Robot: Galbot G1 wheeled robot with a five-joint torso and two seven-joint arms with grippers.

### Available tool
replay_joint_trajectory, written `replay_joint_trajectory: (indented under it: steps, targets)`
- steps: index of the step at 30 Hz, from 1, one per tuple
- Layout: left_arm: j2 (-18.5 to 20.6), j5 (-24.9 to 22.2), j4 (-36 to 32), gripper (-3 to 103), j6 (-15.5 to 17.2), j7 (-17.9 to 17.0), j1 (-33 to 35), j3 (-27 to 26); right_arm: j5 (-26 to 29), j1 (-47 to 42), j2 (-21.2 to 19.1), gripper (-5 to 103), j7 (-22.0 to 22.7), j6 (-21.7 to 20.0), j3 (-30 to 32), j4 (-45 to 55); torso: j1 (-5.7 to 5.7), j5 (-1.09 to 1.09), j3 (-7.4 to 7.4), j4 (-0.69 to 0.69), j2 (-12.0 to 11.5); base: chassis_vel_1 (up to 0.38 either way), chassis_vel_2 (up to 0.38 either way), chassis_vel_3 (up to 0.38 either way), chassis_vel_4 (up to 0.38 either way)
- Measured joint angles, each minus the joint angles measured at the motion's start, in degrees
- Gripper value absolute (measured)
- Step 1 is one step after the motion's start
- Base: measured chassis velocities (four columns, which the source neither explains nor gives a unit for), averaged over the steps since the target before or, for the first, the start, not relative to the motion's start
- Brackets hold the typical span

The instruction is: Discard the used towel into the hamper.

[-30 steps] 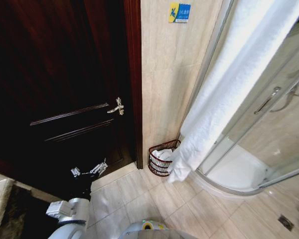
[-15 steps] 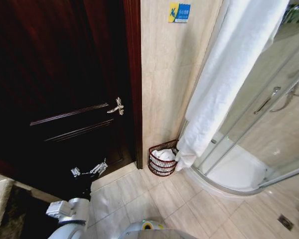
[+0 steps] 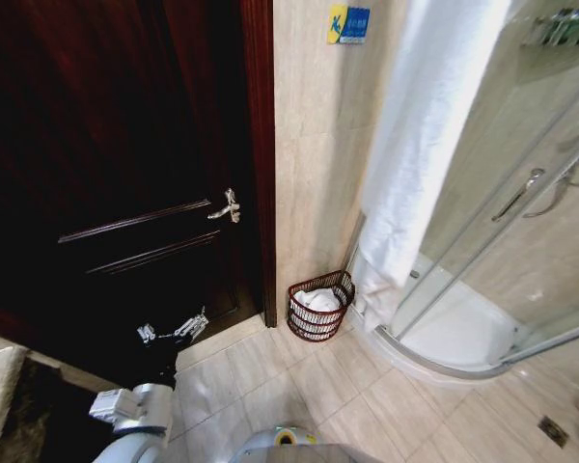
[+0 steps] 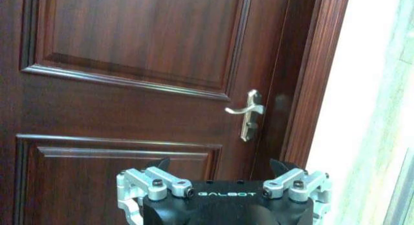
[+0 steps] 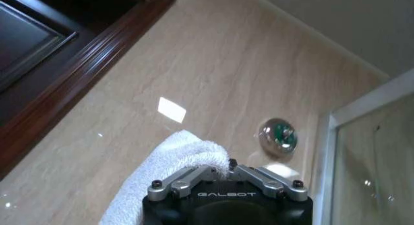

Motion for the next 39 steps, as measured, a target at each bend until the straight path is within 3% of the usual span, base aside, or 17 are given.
replay_joint_trajectory:
  steps: [18, 33, 39]
  targets:
    - [0.0, 0.0, 0.0, 100, 0.0, 0.0, 0.0, 0.0, -3.4, -8.2, -2.0, 2, -1.6, 0.9, 7.3, -3.8, 0.00, -0.01, -0.01, 0.00, 0.0, 0.000, 0.000, 0.000, 0.000]
    - [0.0, 0.0, 0.0, 100, 0.0, 0.0, 0.0, 0.0, -5.5, -16.4, 5.1, 2, -4.9, 2.8, 7.8, 0.6, -0.01, -0.02, -0.01, -0.01, 0.0, 0.000, 0.000, 0.000, 0.000]
    - [0.0, 0.0, 0.0, 100, 0.0, 0.0, 0.0, 0.0, -5.6, -21.4, 5.1, 2, -7.1, 4.0, 9.8, -0.2, -0.01, -0.03, -0.01, 0.00, 0.0, 0.000, 0.000, 0.000, 0.000]
